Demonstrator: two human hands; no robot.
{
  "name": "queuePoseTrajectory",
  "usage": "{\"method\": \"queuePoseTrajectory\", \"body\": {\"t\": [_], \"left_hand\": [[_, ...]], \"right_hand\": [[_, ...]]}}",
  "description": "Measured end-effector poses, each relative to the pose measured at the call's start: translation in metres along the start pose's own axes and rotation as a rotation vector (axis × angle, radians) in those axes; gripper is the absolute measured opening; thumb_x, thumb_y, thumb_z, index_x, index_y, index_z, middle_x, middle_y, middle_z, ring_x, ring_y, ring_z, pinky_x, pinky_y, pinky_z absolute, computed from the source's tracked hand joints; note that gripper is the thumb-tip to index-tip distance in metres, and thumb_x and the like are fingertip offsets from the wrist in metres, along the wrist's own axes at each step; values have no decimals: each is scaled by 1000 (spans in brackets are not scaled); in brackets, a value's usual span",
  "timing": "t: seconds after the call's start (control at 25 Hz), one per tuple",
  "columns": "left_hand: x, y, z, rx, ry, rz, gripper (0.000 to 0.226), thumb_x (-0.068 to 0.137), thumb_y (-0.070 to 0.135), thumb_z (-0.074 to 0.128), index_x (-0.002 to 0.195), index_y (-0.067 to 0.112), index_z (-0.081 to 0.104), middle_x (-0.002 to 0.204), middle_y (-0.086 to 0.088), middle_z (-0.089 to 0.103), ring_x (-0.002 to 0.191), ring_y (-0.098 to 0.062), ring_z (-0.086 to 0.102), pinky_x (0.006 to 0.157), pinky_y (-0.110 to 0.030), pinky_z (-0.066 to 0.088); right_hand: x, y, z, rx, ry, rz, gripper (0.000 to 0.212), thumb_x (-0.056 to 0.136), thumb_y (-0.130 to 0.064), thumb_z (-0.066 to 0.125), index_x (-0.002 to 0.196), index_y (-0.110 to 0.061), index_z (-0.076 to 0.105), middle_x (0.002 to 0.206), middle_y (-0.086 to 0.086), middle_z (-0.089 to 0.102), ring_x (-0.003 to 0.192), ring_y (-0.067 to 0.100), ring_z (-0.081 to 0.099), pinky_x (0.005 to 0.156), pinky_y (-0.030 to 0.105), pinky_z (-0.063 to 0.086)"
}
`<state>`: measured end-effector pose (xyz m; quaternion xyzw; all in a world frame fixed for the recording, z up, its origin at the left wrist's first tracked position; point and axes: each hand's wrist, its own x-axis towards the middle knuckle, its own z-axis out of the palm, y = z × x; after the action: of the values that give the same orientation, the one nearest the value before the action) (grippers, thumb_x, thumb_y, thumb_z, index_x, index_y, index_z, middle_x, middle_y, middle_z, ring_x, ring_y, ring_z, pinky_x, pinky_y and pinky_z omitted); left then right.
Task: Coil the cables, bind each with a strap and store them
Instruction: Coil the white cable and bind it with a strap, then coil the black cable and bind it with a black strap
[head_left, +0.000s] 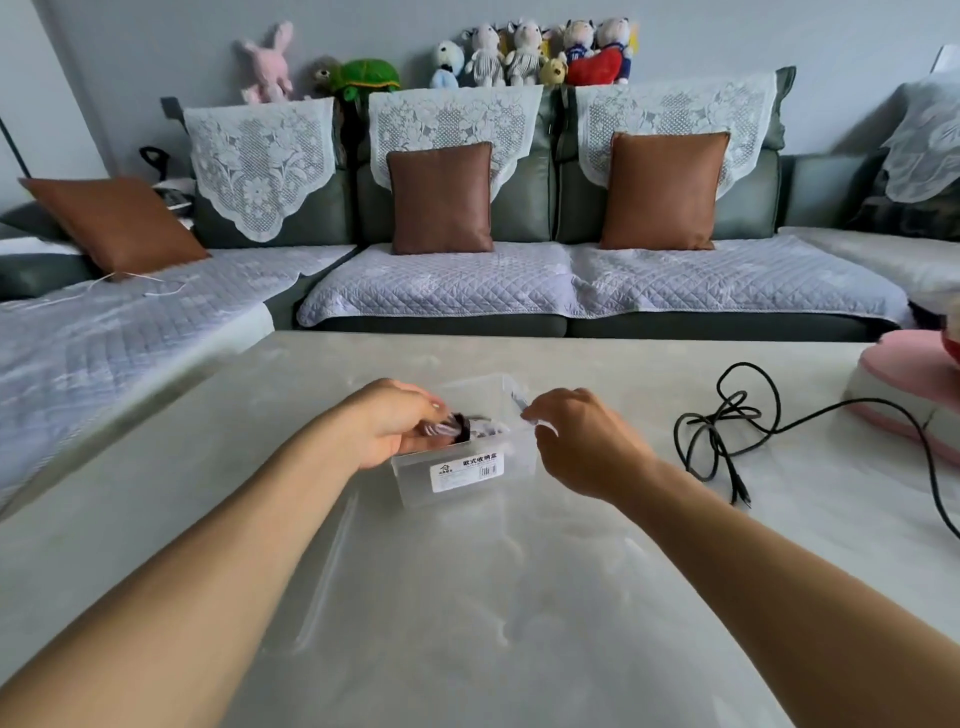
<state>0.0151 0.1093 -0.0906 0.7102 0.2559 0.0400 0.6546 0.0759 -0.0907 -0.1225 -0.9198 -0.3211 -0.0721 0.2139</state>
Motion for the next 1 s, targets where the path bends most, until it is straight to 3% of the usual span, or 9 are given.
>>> {"method": "queuePoseTrajectory", "body": {"t": [0.08, 0.16, 0.24, 0.4, 0.6, 0.76, 0.88, 1.0], "left_hand": [[16, 0, 3, 543, 30, 53, 5, 90, 2, 64, 87, 3, 68, 90, -15, 67, 71, -20, 62, 57, -21, 56], [23, 5, 10, 1149, 37, 163, 18, 86, 15, 65, 101, 12, 74, 103, -7, 72, 86, -21, 67, 76, -26, 58], [20, 12, 17, 1380, -16, 220, 27, 84, 13, 58, 104, 18, 74, 103, -2, 71, 91, -23, 67, 74, -28, 56], [21, 21, 20, 1376, -236, 149, 22, 81, 11, 66, 96, 27, 69, 101, -4, 72, 83, -27, 73, 63, -26, 55], [35, 13, 18, 1512, -256, 224, 23, 82, 14, 66, 100, 28, 67, 103, 1, 69, 74, -19, 64, 47, -15, 42], [50, -4, 7, 1326, -103, 430, 16, 79, 18, 68, 79, 33, 61, 93, 4, 66, 81, -20, 64, 69, -28, 54], [51, -9, 5, 1246, -90, 478, 18, 79, 13, 70, 86, 29, 73, 86, 6, 66, 81, -16, 63, 70, -21, 46], [50, -5, 2, 1243, -113, 426, 26, 81, 8, 68, 99, 25, 78, 97, 3, 74, 88, -14, 67, 77, -21, 51]], "right_hand": [[0, 5, 8, -16, -15, 6, 40, 92, -14, 45, 127, -26, 62, 134, -7, 59, 126, 17, 48, 97, 33, 46], [-1, 8, 12, -15, 4, 9, 43, 91, -13, 44, 128, -28, 60, 133, -6, 60, 125, 19, 50, 95, 34, 48], [-3, 8, 14, -19, 16, -9, 44, 90, -12, 45, 129, -27, 60, 132, -6, 61, 124, 19, 50, 93, 35, 49], [-7, 8, 16, -15, 40, -52, 42, 89, -11, 47, 126, -25, 61, 129, -8, 62, 119, 22, 52, 87, 37, 51], [-6, 8, 16, -1, 60, -51, 41, 87, -10, 47, 121, -24, 64, 123, -5, 65, 113, 25, 55, 84, 37, 51], [-7, 3, 19, -68, 75, -51, 34, 82, -7, 46, 108, -19, 64, 111, -1, 66, 102, 28, 57, 70, 34, 49], [-9, 2, 21, -71, 85, -48, 36, 81, -7, 46, 111, -19, 62, 114, -2, 65, 101, 28, 58, 69, 33, 49], [-8, 7, 24, -4, 64, -41, 45, 83, -8, 46, 123, -23, 59, 123, -4, 62, 105, 28, 59, 74, 34, 52]]}}
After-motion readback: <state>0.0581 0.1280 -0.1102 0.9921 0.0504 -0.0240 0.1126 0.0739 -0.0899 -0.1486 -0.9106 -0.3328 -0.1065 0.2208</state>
